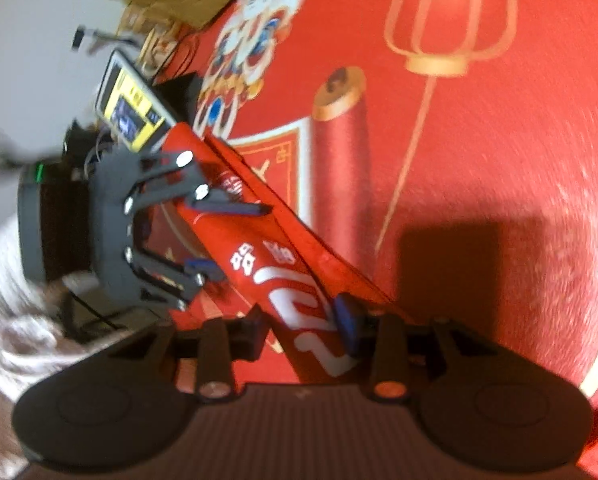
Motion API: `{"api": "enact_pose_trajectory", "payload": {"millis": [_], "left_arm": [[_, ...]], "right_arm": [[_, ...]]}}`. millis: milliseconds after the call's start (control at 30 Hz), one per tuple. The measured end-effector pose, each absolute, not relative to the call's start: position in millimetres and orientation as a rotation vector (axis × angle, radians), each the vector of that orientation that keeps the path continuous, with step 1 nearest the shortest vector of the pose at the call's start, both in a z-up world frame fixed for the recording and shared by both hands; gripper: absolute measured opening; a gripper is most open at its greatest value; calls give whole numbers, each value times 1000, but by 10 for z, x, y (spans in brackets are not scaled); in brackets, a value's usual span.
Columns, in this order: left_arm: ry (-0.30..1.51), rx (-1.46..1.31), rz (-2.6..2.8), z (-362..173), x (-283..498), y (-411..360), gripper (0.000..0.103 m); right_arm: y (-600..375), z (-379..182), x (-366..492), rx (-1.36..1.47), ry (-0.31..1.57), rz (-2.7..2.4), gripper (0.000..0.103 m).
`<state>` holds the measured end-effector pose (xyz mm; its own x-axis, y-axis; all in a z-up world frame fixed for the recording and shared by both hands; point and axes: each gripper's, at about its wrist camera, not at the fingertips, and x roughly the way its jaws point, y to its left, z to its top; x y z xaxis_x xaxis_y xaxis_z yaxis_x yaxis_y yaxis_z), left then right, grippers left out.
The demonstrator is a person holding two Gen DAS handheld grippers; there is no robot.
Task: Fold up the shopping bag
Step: 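Grasp the end of the red bag strip with the left gripper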
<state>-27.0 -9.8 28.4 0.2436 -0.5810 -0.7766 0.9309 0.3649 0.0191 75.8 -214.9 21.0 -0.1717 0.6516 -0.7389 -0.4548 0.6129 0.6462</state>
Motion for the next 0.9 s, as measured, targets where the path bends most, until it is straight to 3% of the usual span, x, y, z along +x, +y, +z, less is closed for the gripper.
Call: {"api": "enact_pose_trajectory", "payload": {"millis": [167, 333, 500, 600, 667, 700, 833, 867, 900], "left_arm": [[814, 489, -1110, 290, -193, -76, 40], [849, 455, -1116, 311, -127, -80, 40], [875, 429, -1121, 319, -75, -64, 40], [879, 428, -1122, 324, -73, -61, 40], [881, 428, -1121, 326, -84, -57, 40], [882, 425, -1119, 326, -83, -54, 40], [886, 401, -1101, 324, -89, -38, 41], [885, 393, -1093, 330, -94, -38, 43], [880, 394, -1083, 338, -109, -45, 66]], "right_arm": [[-2044, 556, 567, -39, 1271, 910, 66], [-1693, 927, 44, -589, 948, 912, 68], [-1249, 755, -536, -1066, 740, 1018, 71], [-1069, 541, -658, -1201, 712, 1038, 65], [-1019, 426, -642, -1267, 700, 1008, 46], [-1006, 375, -618, -1290, 693, 984, 42], [-1029, 313, -504, -1235, 747, 964, 33], [-1035, 329, -481, -1200, 771, 955, 30], [-1046, 345, -452, -1156, 794, 942, 29]]}}
